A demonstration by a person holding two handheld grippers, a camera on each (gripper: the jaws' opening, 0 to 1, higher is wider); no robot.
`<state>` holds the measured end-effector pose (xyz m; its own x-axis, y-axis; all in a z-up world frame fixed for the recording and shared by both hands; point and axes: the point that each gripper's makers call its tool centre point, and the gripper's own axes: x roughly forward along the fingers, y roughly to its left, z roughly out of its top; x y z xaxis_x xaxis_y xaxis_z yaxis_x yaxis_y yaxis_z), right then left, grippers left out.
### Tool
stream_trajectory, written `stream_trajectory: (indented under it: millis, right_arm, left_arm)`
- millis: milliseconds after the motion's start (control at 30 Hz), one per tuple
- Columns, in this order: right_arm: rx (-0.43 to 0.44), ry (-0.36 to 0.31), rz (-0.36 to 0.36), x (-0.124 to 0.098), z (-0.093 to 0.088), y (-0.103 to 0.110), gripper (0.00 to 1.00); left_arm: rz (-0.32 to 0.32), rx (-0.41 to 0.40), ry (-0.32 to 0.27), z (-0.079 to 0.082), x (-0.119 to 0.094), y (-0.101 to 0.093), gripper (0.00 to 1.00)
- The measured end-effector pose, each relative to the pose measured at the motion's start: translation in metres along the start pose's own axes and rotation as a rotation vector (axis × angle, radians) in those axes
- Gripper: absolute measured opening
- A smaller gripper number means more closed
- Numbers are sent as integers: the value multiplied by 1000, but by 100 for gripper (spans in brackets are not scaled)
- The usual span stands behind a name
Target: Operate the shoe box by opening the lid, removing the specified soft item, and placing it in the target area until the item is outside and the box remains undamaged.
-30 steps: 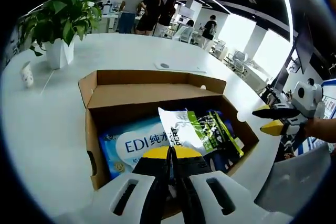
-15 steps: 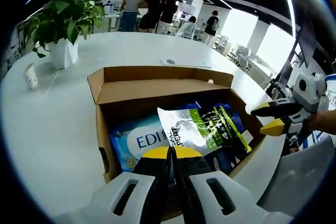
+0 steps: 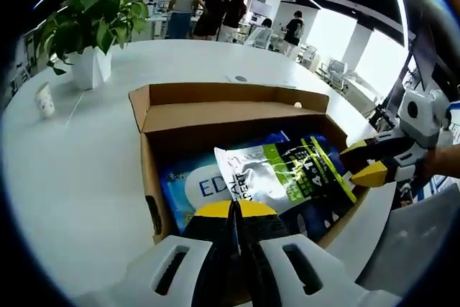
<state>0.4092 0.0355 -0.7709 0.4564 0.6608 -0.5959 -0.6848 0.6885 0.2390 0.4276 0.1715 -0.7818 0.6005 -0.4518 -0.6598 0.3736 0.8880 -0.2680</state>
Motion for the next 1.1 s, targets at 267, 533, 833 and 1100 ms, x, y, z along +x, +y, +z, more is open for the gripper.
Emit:
stream_trajectory:
  millis: [267,533,833,1100]
  right_arm:
    - [8,24,16,8,-4,3,26]
    - [5,43,28,14,-6,7,24]
    - [43,48,58,20,-7,17,19]
    - [53,26,46,15,0,15,8]
  left_arm:
    - [-5,-12,4,-4,4,1,0]
    - [-9,-11,4,-5,6,2,0]
    - [-19,6,-8,1,6,-2,0]
    - [-22,12,-26,9,2,-3,0]
